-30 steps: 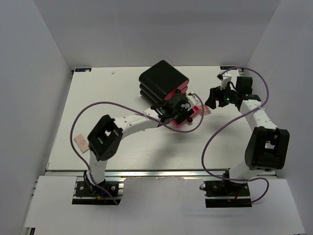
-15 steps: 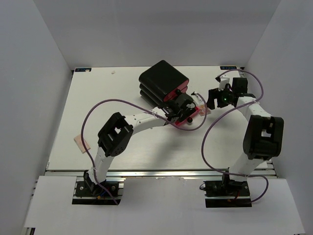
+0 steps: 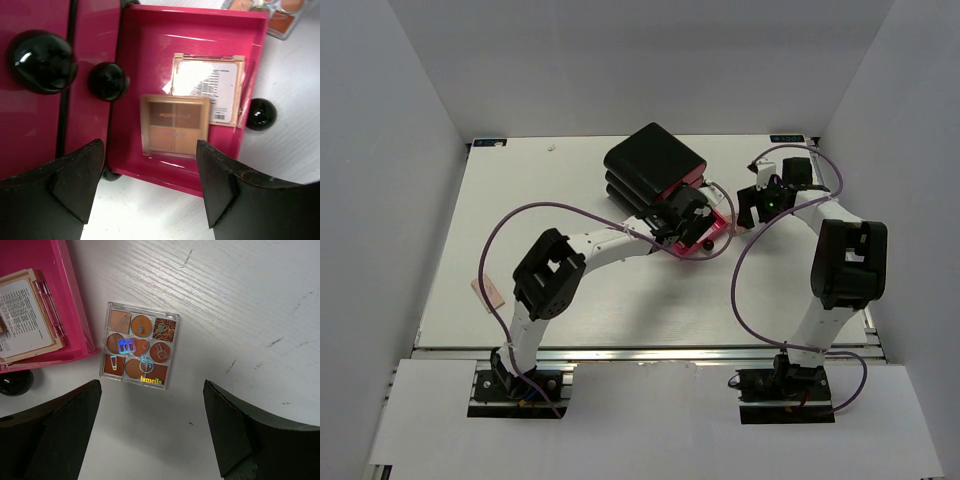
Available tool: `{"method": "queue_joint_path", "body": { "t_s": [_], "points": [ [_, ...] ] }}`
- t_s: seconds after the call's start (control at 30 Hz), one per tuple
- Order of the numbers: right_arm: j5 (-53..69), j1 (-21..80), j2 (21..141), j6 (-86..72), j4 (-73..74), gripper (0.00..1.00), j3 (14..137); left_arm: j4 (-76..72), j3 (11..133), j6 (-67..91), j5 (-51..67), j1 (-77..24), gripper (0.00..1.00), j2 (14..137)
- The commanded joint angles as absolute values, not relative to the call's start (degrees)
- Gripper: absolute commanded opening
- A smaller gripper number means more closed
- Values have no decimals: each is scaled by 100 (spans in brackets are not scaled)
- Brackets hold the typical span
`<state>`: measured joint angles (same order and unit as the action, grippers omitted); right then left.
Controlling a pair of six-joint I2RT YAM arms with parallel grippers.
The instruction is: Organize the makeup
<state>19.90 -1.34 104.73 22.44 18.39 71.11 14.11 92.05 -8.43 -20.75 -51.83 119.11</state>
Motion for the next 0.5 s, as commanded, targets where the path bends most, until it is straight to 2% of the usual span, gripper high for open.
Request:
{"method": "queue_joint_path", "body": {
  "t_s": [0.0,0.17,0.47],
  "points": [
    [1881,-9,10442,2566,2048,88,7234,1275,9220,-598,-2039,-5089,84,11382],
    [1407,369,10459,2400,1846,89,7023,1073,9010,-63,-2109,-5036,83,10803],
    [783,563,10687,2057,1591,89,6917,818,7182,992,-2434,-4966,84,8957]
  ]
}}
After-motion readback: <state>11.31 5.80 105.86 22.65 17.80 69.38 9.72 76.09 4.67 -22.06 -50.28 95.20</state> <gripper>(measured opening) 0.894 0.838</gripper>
